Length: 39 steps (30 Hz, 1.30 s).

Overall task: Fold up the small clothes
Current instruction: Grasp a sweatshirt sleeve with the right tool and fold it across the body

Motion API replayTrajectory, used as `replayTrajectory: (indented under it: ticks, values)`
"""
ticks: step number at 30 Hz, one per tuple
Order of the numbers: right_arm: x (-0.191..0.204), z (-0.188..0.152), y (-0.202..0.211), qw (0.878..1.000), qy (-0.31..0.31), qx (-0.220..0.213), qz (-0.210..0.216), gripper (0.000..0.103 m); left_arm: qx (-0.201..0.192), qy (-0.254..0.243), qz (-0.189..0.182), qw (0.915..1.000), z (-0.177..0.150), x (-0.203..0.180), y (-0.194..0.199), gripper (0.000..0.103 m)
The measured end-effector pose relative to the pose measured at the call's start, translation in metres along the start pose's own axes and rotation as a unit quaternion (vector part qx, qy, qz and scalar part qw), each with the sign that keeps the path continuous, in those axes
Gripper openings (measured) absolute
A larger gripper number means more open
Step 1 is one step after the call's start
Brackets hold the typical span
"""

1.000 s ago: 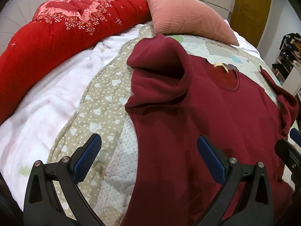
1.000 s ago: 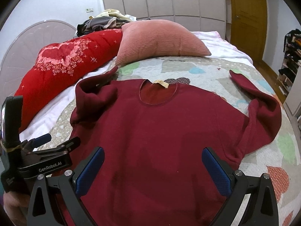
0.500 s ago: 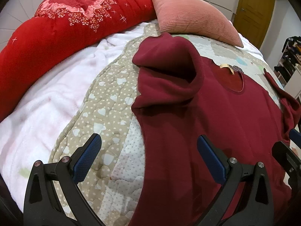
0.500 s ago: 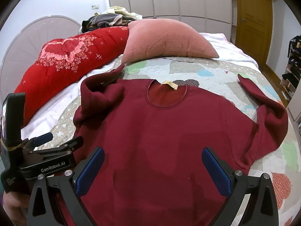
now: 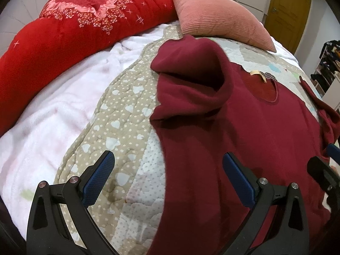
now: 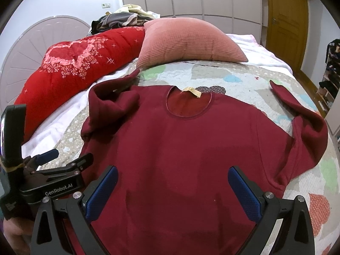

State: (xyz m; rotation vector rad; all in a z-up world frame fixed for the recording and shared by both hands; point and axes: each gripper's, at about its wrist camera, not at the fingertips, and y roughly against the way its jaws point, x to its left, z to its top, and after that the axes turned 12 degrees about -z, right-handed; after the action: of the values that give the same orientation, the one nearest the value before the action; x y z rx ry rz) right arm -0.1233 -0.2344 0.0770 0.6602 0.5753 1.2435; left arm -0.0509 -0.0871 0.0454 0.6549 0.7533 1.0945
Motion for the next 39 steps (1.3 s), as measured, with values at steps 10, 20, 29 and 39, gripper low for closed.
replayTrajectory:
  ticks: [10, 20, 29, 39]
  values:
    - [0.018, 0.068, -0.012, 0.999, -0.01, -0.02, 0.048, 0.103, -0.005, 0.054, -0.012, 0.9985, 0.008, 0.031, -0.011, 0.102]
    - [0.089, 0.165, -0.117, 0.993, 0.004, 0.056, 0.099, 0.103, -0.014, 0.052, -0.017, 0.9984, 0.014, 0.047, -0.031, 0.102]
    - [0.123, 0.181, -0.206, 0.988, -0.007, 0.109, 0.11, 0.017, -0.015, 0.045, -0.017, 0.9988, 0.015, 0.048, -0.038, 0.102]
    - [-0.003, 0.162, -0.051, 0.992, -0.047, -0.071, 0.087, 0.005, -0.014, 0.041, -0.004, 0.999, 0.015, 0.046, -0.038, 0.102]
